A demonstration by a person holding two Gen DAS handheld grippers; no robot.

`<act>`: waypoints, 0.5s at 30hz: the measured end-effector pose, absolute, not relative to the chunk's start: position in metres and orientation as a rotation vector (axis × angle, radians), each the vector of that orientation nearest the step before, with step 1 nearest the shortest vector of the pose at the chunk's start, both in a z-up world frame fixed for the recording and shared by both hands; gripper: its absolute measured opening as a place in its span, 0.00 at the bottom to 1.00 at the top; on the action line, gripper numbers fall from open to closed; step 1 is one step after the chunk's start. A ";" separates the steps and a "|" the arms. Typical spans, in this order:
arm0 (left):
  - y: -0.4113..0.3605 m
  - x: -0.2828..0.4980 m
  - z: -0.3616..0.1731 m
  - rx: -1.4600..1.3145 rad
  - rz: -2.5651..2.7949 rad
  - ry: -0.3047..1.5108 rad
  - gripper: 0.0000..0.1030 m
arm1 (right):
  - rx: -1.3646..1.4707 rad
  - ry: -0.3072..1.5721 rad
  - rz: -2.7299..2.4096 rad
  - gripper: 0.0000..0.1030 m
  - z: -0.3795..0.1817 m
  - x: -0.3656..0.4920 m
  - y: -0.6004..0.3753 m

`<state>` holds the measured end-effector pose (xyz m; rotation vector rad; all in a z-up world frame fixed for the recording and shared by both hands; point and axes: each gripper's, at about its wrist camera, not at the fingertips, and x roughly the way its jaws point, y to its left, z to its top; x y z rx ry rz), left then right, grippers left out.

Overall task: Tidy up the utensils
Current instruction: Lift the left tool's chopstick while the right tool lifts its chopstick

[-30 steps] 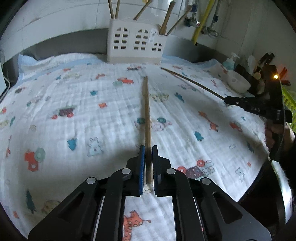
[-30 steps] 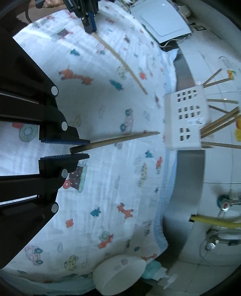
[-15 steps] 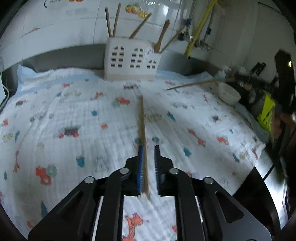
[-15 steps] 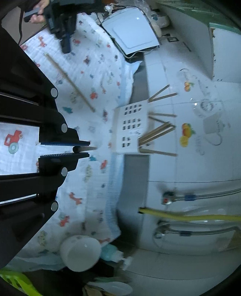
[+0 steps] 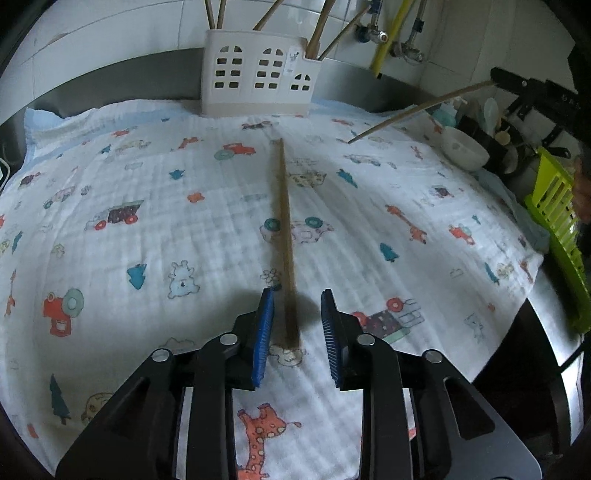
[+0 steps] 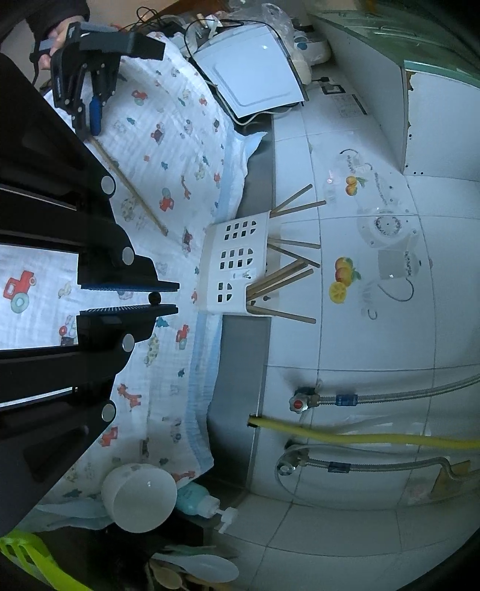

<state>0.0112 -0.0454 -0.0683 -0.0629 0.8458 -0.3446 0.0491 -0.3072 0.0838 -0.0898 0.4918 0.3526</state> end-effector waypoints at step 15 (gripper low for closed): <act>-0.028 0.019 -0.029 -0.092 -0.317 0.741 0.05 | -0.110 0.481 0.356 0.06 0.096 0.053 -0.298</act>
